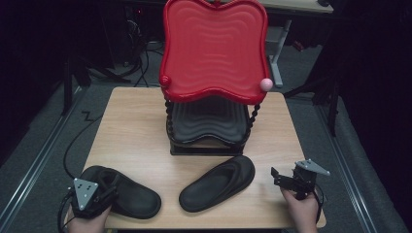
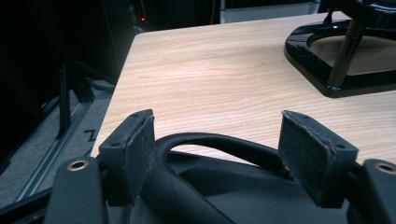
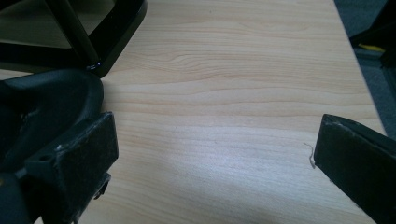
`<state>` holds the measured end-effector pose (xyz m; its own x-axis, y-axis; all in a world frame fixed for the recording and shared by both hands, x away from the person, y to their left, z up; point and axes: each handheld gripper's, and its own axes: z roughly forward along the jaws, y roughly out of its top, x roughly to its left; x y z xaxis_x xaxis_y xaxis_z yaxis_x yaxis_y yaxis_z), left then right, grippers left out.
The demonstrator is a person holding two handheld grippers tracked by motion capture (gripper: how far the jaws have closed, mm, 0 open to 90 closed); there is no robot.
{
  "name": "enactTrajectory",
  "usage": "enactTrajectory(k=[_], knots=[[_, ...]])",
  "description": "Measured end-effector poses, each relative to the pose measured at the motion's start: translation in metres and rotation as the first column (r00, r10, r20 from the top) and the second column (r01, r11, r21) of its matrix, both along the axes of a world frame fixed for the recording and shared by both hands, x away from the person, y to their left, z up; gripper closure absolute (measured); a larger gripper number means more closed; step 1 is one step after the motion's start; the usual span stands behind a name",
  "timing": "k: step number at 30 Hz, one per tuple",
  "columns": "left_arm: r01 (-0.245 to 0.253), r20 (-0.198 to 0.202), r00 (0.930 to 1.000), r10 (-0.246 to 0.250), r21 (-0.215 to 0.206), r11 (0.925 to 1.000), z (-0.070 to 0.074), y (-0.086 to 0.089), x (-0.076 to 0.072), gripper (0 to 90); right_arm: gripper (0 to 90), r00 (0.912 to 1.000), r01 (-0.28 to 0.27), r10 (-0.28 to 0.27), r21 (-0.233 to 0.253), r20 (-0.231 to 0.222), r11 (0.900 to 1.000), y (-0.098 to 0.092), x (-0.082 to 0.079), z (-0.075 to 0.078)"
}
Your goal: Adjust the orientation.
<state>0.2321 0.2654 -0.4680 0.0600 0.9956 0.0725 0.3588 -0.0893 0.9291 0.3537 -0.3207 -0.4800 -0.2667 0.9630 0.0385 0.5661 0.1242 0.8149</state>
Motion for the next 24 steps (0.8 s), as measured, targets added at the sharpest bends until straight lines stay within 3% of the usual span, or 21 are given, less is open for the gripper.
enactTrajectory(k=[4,12,17,21,24], knots=[[0.007,-0.003,1.0,-0.007,-0.024,0.9997,-0.001,0.001,0.006,27.5,0.0,1.0,0.001,-0.001,-0.01,0.001,1.0,-0.004,-0.006,0.0],[0.0,-0.012,0.9999,0.0,-0.012,0.9999,-0.002,-0.003,0.013,27.4,0.0,0.9995,-0.029,0.029,0.0,0.013,1.0,-0.01,-0.013,0.001],[-0.033,-0.013,0.9994,0.034,0.019,0.9993,0.007,-0.006,0.003,28.3,0.0,0.9978,-0.063,0.063,0.002,0.02,0.998,-0.007,-0.011,0.001],[-0.042,-0.012,0.9991,0.042,0.014,0.999,0.011,-0.007,-0.003,28.6,0.0,0.9978,-0.065,0.065,-0.007,0.016,0.998,-0.004,-0.007,0.0],[-0.049,-0.048,0.9976,0.049,0.003,0.9988,0.01,-0.008,-0.008,29.7,0.0,0.9958,-0.087,0.087,-0.007,0.026,0.996,0.001,-0.005,0.001]])
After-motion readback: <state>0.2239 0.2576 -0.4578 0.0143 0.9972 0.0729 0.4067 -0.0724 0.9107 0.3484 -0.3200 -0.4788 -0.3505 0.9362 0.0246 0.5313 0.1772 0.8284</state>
